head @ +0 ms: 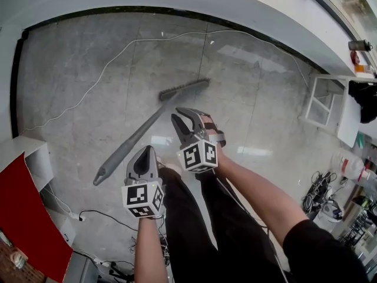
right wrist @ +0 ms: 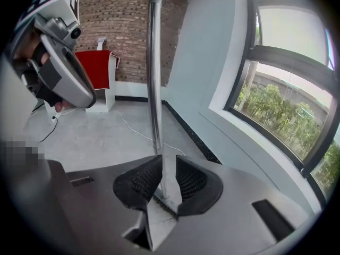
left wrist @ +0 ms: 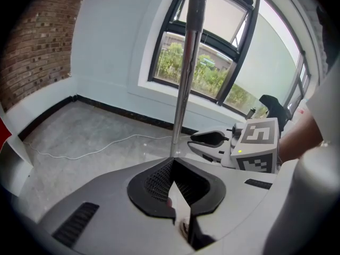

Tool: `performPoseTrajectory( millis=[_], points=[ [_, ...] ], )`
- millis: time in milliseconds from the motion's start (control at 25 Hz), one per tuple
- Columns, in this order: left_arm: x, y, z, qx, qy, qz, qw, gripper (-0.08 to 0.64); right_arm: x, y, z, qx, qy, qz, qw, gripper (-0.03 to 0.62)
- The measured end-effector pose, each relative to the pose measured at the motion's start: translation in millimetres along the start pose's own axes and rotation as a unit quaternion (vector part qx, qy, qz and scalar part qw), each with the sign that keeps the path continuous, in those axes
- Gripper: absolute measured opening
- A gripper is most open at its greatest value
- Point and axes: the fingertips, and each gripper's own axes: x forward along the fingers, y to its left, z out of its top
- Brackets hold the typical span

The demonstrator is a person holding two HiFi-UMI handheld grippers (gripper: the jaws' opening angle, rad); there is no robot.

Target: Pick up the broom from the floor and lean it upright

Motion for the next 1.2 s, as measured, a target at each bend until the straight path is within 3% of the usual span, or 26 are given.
performPoseTrajectory(
  millis=[120,280,640,1080,1200],
  points=[
    [-12,-9,7,0.002,-0.001,-0.001,1.0,0.005,-19,-10,7,0.01,-0.003,0.002,1.0,0.034],
    [-31,-20,16,-0.003,-0.007,-0.001,1.0,0.005,-37,-16,16,0.02,0.002,0.013,1.0,0.014],
    [-84,-60,26,0.014,0.002,-0.009,0.9999,0.005,-106,-10,27,0.094,0.03,0.041,0.994,0.009],
    [-164,-100,75,0.0,-0.027,-0.007,0.9996,0.005,-206,-18,89,0.107,0.005,0.069,0.992,0.008],
    [-186,-116,95,0.014,-0.039,-0.014,0.999,0.005,-238,-24,112,0.108,-0.018,0.076,0.991,0.008]
  ],
)
